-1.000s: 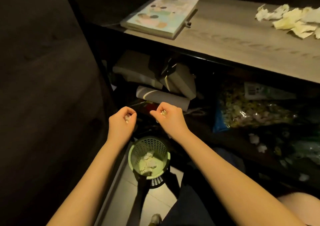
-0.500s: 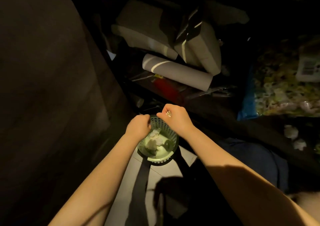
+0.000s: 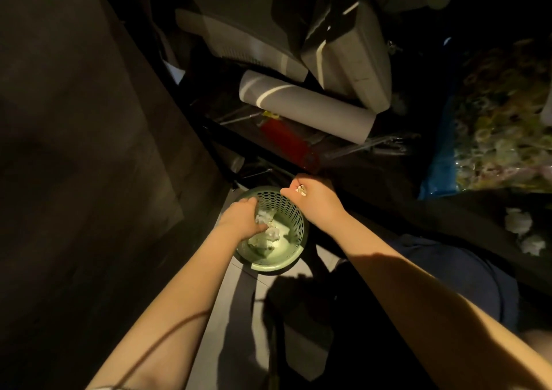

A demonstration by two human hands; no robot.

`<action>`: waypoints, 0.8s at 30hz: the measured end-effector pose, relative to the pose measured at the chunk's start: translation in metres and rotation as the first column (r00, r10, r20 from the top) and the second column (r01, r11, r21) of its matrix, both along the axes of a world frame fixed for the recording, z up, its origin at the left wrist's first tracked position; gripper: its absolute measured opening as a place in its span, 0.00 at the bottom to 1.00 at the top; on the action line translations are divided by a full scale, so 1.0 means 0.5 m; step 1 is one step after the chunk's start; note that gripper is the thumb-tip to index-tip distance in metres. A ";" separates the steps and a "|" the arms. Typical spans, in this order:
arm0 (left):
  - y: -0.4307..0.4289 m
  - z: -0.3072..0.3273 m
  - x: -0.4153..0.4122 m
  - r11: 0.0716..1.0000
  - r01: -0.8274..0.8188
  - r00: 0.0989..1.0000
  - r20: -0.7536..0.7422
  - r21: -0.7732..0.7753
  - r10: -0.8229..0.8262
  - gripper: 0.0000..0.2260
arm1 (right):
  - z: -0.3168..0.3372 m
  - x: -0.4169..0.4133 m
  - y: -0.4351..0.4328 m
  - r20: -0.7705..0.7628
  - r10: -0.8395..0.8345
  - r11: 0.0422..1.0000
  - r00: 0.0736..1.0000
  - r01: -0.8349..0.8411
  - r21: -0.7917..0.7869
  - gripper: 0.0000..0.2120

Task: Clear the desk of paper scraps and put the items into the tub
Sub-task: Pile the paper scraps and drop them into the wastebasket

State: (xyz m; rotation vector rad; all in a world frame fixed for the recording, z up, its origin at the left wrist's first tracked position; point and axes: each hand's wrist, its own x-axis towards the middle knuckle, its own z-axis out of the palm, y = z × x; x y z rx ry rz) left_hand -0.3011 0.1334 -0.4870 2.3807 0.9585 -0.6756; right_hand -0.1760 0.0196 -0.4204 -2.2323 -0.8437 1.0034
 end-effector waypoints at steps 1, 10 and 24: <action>0.004 0.004 -0.004 1.000 0.010 1.000 -0.009 0.005 -0.010 0.31 | -0.002 -0.004 0.000 0.010 -0.001 1.000 1.000 0.001 0.010 0.15; 0.049 0.076 -0.070 0.991 -0.036 0.999 0.031 0.132 0.032 0.23 | -0.057 -0.067 0.070 0.066 0.147 0.989 0.987 -0.149 0.018 0.08; 0.052 0.100 -0.102 0.996 -0.067 0.998 0.004 0.064 0.067 0.23 | -0.112 -0.077 0.084 0.073 0.420 0.879 0.905 -0.385 -0.282 0.30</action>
